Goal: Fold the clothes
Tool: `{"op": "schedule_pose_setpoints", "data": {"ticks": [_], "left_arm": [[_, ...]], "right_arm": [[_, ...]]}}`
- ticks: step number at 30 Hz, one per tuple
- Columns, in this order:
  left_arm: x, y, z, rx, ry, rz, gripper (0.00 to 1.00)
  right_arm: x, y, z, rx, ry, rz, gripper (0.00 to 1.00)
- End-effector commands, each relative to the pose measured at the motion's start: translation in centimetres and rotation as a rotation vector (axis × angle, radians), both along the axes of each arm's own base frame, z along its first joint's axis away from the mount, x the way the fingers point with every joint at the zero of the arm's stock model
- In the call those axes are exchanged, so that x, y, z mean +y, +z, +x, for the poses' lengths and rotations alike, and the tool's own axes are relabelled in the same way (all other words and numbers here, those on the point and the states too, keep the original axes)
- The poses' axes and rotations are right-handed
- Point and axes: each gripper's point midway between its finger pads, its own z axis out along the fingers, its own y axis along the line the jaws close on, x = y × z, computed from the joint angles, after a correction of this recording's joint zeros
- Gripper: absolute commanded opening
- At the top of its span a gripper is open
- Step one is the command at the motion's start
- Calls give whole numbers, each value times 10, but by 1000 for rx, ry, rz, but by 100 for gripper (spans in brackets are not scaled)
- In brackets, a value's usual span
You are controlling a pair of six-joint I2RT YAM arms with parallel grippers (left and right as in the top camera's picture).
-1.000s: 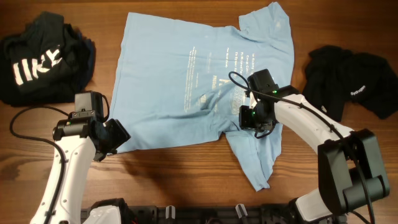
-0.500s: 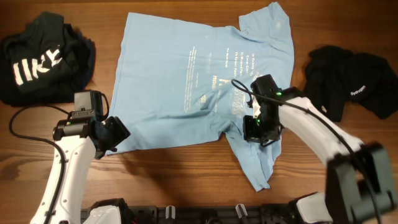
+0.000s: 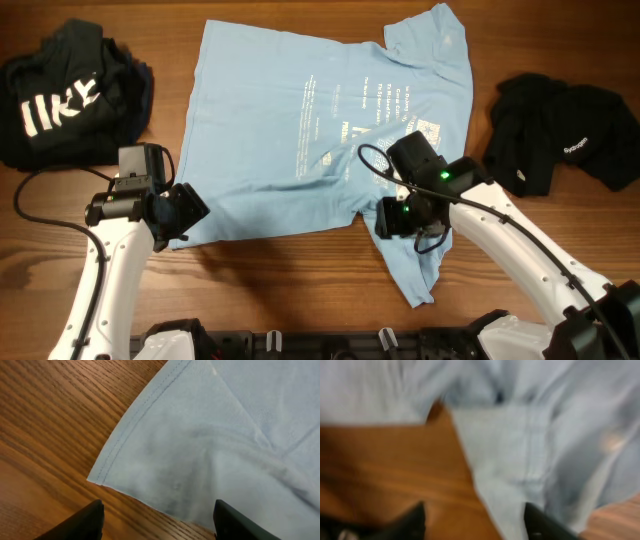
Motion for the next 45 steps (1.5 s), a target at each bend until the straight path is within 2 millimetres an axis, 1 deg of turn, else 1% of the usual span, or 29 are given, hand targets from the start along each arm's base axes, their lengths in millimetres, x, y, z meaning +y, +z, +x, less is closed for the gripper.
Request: {"op": "schedule_pose_setpoints", "data": {"ticks": [1,4,8,11,13,18,21,24,25,27,30,33,39,42,45], "left_arm": [[4,-3,-2,9,16,12,70],[4,-3,-2,9,15,12,70],[4,-3,-2,9,12,13,71],[4,-3,-3,12,12,12,71],[4,-3,-3,13,12,12,71],[4,-3,-3,14,12,12,71],[4,-3,-3,16,12,12,71],[4,-3,-3,16,12,12,71],[4,-3,-3,16,12,12,71],[4,-3,-3,16,12,12,71],[4,-3,-3,16,12,12,71],[4,-3,-3,16,12,12,71],[4,-3,-3,16,12,12,71],[4,-3,-3,16,12,12,71],[4,-3,-3,16,12,12,71]], "right_arm": [[-15,-13,20,-51,-71,-97,70],[-15,-28,26,-28,-71,-110,70],[-15,-53,26,29,-81,-140,67],[-15,-64,27,52,-121,-154,65],[-15,-67,30,47,-138,-156,65],[-11,-67,40,10,-141,-135,66],[-15,-67,44,-13,-145,-160,66],[-16,-67,47,-26,-136,-164,63],[-16,-67,47,-28,-135,-163,59],[-16,-67,47,-27,-134,-163,46],[-16,-67,45,-19,-133,-164,23],[-17,-68,42,-6,-132,-172,4],[-20,-65,37,11,-135,-181,4],[-20,-56,36,8,-140,-180,4],[-19,-41,39,-9,-143,-170,4]]}}
